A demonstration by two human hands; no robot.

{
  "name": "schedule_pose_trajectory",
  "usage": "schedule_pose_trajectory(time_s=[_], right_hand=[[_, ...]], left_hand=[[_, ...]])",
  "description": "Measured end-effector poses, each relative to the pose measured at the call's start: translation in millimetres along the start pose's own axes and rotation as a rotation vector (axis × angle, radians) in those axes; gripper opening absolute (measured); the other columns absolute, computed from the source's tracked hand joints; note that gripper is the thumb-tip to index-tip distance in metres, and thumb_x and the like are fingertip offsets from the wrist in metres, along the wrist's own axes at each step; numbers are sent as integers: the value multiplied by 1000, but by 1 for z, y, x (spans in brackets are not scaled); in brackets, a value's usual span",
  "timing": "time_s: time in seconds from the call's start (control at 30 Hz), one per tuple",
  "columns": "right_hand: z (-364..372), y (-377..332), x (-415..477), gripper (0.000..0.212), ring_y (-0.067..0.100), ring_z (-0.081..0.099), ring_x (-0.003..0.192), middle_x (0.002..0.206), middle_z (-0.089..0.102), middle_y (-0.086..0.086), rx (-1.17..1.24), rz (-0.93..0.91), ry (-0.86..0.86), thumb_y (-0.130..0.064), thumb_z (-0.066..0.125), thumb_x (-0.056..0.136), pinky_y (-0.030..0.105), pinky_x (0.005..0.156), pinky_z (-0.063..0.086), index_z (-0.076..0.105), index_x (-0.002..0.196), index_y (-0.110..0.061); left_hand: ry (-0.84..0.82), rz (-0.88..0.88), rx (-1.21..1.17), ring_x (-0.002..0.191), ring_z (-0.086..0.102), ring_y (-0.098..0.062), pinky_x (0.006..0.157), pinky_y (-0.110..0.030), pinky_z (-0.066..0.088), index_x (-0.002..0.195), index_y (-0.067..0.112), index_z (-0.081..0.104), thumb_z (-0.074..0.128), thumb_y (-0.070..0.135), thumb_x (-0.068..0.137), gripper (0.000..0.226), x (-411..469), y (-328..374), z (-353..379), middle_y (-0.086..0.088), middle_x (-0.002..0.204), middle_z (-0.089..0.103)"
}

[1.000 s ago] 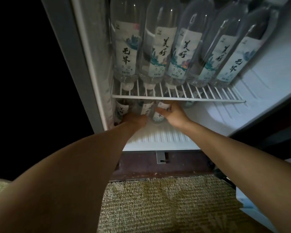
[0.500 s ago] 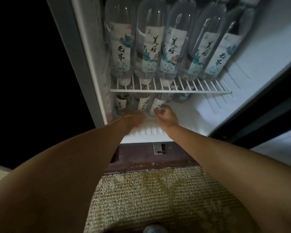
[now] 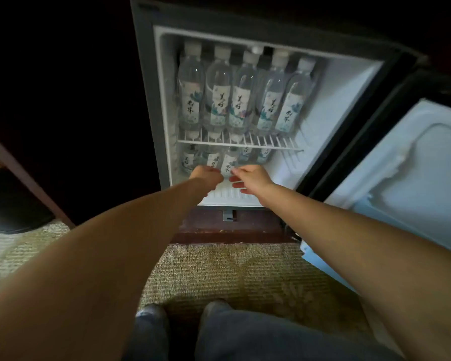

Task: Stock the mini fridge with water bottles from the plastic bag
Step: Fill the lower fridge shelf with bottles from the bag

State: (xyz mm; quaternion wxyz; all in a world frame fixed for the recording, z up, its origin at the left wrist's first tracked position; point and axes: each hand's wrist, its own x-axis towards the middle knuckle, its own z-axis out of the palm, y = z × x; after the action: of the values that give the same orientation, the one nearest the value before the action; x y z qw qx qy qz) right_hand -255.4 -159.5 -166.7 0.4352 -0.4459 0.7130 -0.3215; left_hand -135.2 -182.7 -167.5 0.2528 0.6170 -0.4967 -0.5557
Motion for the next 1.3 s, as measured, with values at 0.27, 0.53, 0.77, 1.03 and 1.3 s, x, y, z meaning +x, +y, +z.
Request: schedule_pose_trajectory(time_s=[0.27,0.53,0.77,1.03,1.3], right_hand=[[-13,-48,-138,27,19,66,85,96,69,4,205,-73,-25,-22,52,97,36,87,53,64,115,-6],[9,-79,-235,21,14,60,67,79,64,1,371,-116,-63,-23,50,99,29,73,51,63,106,-8],[40,-105,-256,12,20,59,68,83,63,9,494,-38,-37,-11,55,93,27,60,47,65,87,-9],[49,-117,-240,21,10,59,61,79,64,1,99,-328,-74,-20,50,97,21,57,45,66,104,-7],[64,-129,-237,19,9,55,59,72,59,-2,369,-119,-140,-16,53,96,21,57,44,62,111,-7]], left_hand=[[253,-8,-257,92,65,-27,74,-32,49,113,3,65,54,17,90,29,-135,16,-12,-14,103,69],[387,43,-602,55,52,-19,53,-26,43,84,2,60,50,6,89,12,-237,31,-39,-9,64,55],[396,90,-669,53,50,-19,55,-29,43,63,6,53,52,1,88,25,-256,33,-67,-10,61,52],[408,154,-598,76,59,-16,81,-32,50,92,12,61,49,11,94,13,-237,40,-106,-1,80,60],[487,217,-284,86,58,-16,72,-26,48,115,10,64,46,14,97,26,-246,11,-146,-4,102,63]])
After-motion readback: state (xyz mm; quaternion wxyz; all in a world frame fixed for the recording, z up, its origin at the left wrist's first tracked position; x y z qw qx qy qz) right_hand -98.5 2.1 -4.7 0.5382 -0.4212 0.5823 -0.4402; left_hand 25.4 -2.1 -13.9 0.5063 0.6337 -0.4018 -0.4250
